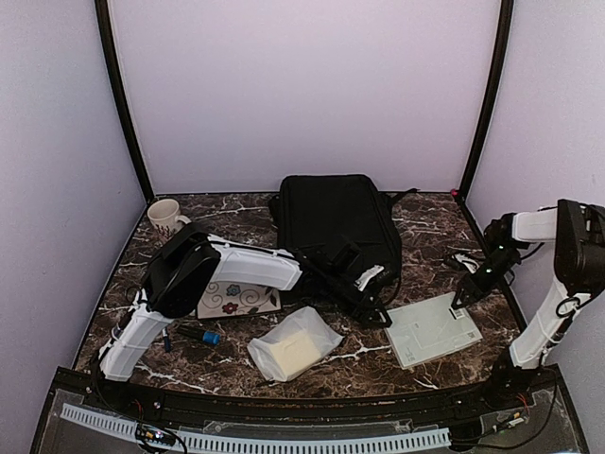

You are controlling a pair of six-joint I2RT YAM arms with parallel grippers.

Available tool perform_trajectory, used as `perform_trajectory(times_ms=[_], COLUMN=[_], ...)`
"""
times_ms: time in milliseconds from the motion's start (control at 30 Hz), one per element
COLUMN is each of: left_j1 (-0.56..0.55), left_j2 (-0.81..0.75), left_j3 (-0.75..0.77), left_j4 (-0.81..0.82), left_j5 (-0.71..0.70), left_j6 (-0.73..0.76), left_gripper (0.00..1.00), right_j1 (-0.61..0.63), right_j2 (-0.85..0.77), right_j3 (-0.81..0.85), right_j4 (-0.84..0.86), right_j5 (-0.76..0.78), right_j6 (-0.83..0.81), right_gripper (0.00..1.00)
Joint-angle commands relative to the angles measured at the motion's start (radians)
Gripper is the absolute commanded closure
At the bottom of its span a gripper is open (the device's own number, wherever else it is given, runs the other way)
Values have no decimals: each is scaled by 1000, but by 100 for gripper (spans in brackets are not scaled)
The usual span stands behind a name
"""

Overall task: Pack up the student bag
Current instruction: Rotate the book at the center of the board.

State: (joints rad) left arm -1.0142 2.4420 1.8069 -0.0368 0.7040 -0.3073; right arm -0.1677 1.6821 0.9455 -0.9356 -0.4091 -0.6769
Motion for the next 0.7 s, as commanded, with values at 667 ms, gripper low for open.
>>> perform_trajectory(times_ms=[667], left_j1=[-21], left_j2=[-257], left_j3=[-241], left_j4=[0], left_j5=[-229], left_j6=[19], left_gripper=[40], right_j1=[439], right_j2=[144], right_j3=[492], right_j4=[106], right_j5=[-167], right_j6=[163], right_gripper=[67])
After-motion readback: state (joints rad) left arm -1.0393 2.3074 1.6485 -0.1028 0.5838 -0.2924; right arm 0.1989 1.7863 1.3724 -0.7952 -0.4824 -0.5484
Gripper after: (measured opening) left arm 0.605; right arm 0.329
